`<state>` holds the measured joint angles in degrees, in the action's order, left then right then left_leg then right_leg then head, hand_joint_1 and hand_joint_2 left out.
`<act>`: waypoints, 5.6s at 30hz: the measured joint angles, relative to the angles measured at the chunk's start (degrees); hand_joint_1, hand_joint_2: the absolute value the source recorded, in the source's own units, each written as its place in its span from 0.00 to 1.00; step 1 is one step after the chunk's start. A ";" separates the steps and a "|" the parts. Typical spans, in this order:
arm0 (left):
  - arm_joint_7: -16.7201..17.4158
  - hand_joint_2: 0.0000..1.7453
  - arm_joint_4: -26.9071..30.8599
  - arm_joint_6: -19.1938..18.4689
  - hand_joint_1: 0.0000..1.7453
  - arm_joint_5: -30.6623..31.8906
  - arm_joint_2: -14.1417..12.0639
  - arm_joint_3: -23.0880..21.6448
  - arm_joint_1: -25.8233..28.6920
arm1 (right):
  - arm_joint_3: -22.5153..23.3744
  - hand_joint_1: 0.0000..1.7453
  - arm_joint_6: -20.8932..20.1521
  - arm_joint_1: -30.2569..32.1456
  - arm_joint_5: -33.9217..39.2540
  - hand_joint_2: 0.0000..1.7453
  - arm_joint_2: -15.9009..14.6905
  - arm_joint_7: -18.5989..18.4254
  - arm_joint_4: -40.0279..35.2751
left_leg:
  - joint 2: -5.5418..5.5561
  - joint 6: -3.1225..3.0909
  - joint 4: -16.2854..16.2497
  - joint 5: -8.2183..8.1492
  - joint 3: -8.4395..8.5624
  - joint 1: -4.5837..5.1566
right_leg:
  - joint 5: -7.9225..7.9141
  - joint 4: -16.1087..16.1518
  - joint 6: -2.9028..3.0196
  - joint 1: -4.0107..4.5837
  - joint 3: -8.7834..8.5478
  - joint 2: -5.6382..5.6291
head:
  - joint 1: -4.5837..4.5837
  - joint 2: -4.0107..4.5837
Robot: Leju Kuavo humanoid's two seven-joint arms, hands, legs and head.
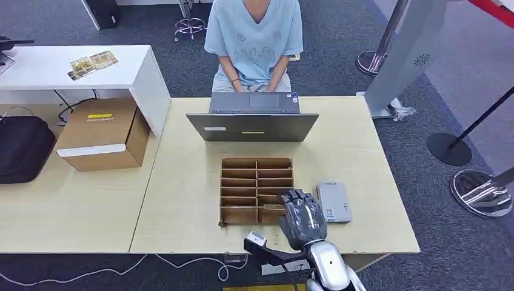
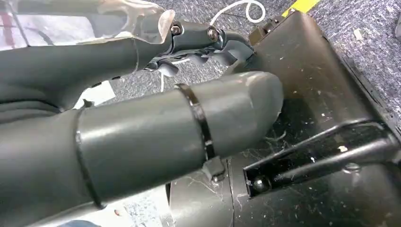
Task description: Pass the card to the sensor for recognition and then transmit it.
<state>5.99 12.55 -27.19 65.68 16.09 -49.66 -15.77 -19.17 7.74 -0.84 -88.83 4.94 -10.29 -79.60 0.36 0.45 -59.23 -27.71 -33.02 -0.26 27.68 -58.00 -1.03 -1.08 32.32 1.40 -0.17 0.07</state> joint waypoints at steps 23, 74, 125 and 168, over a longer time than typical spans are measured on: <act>0.13 0.00 0.00 -0.02 0.00 -0.35 0.00 0.31 0.00 | 0.44 0.49 -0.50 0.24 -0.61 1.00 0.15 0.11 -0.28 | 0.00 0.00 0.00 0.00 0.00 0.00 | 0.00 0.00 0.00 0.00 0.00 -0.01 | 0.00 0.00; 0.00 0.00 0.00 -0.13 0.00 -0.50 -0.02 1.31 0.00 | -2.49 0.59 0.72 0.07 1.07 1.00 0.31 2.01 -0.28 | 0.00 0.00 0.00 0.00 -0.01 0.00 | 0.00 0.00 0.00 0.00 0.00 -0.01 | 0.00 0.00; 0.50 0.00 0.00 -0.15 0.00 -0.68 0.00 2.21 0.08 | -4.92 0.41 2.23 -2.52 1.03 1.00 0.31 0.81 1.97 | 0.00 0.00 0.00 0.00 -0.01 0.00 | 0.00 0.00 0.00 0.00 0.00 -0.01 | 0.00 0.00; 0.52 0.00 0.00 0.04 0.00 -0.70 0.00 3.30 0.17 | -4.35 0.47 3.08 -3.54 1.07 1.00 -0.44 -1.62 6.29 | 0.00 0.00 0.00 0.00 0.00 0.00 | 0.00 0.00 0.00 0.00 0.00 -0.02 | 0.00 0.00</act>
<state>6.51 12.55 -27.15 64.98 16.09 -46.36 -15.60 -23.52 10.82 -4.38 -87.76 4.50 -11.91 -73.31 0.36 0.45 -59.23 -27.71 -33.02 -0.26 27.68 -58.00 -1.03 -1.08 32.33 1.39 -0.17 0.07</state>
